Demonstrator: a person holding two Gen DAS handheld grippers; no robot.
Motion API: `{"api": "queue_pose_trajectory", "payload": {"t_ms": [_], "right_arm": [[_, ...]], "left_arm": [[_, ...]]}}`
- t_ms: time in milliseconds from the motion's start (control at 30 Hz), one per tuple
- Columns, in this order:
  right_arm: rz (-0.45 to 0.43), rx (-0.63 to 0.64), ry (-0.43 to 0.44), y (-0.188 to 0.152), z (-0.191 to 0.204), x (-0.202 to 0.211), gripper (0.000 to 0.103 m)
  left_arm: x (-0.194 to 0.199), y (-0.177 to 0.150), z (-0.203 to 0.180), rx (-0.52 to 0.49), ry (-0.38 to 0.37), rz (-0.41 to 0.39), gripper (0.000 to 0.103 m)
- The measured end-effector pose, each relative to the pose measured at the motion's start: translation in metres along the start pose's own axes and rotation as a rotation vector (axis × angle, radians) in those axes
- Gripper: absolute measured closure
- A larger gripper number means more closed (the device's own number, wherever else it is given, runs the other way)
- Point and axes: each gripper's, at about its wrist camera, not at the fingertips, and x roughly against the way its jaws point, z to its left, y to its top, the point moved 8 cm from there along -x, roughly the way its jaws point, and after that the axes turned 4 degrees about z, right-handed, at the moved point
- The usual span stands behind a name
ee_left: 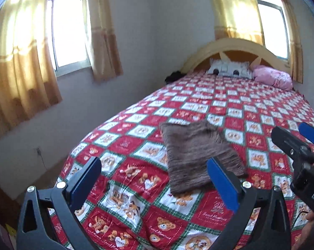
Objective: Fold small clothes
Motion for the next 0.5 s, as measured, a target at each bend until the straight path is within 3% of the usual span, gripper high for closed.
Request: {"api": "queue_pose_trajectory", "payload": {"t_ms": [233, 500], "right_arm": [[-0.052, -0.033, -0.02, 0.009, -0.008, 0.019, 0.023], [-0.038, -0.025, -0.02, 0.004, -0.005, 0.017, 0.023]], "left_arm": [[0.014, 0.003, -0.005, -0.004, 0.012, -0.04, 0.0], [0.016, 0.001, -0.006, 0.014, 0.006, -0.033, 0.0]]}}
